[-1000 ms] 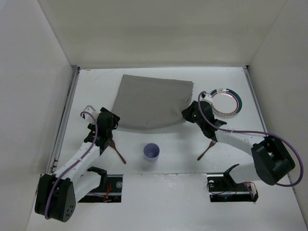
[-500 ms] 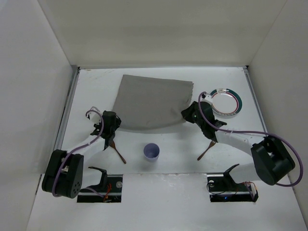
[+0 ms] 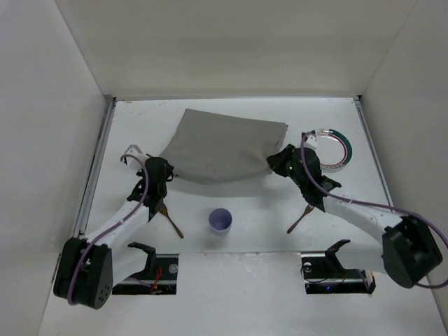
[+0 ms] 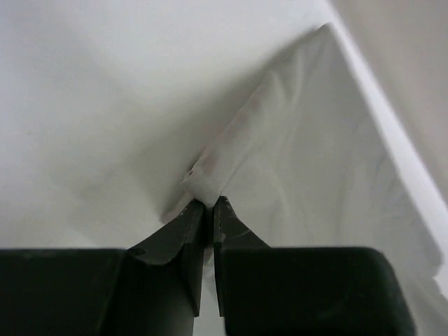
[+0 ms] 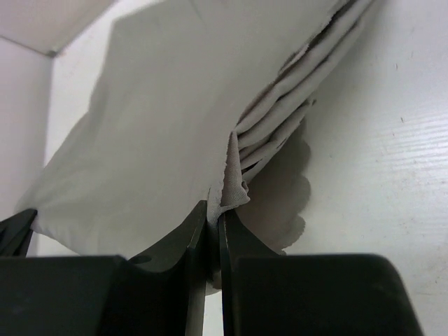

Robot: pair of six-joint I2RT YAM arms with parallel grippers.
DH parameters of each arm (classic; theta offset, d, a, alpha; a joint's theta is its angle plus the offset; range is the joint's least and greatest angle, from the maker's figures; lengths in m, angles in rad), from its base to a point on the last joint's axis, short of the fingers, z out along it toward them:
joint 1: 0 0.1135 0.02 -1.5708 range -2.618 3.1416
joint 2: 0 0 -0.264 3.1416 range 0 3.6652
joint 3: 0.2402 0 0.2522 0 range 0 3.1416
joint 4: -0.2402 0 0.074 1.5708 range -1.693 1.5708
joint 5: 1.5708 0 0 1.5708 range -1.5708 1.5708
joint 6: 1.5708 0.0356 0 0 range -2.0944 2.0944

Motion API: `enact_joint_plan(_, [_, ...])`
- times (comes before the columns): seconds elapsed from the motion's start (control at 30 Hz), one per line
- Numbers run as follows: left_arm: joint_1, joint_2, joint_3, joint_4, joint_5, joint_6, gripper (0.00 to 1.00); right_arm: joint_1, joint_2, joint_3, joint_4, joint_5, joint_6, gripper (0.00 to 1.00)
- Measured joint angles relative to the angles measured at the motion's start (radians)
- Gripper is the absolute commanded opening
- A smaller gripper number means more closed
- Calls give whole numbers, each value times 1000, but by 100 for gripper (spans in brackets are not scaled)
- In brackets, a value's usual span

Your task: Set the dinner table for one person

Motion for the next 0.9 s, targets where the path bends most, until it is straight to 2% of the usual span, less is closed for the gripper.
enact_joint_plan(0.13, [-65, -130, 68, -19, -29, 50, 0, -1, -152, 3, -65, 0, -5, 12])
enact_joint_plan(0.23, [-74, -116, 172, -18, -45, 75, 0, -19, -172, 66, -114, -12, -17, 11])
enact_joint_plan(0.37, [-46, 95, 393, -10, -50, 87, 0, -100, -3, 289, -177, -67, -47, 10])
enact_joint_plan(0.57, [33, 513, 945, -116, 35, 104, 0, -237, 369, 856, -326, -169, -84, 9])
enact_joint_plan(0.7, [69, 573, 1167, -195, 78, 121, 0, -274, 459, 1131, -405, -196, -107, 10])
enact_joint_plan(0.8, [73, 520, 1186, -164, 86, 132, 0, -274, 426, 1180, -396, -203, -131, 10])
enact_joint_plan(0.9, [70, 361, 975, -59, 91, 129, 0, -270, 331, 1054, -320, -207, -146, 10])
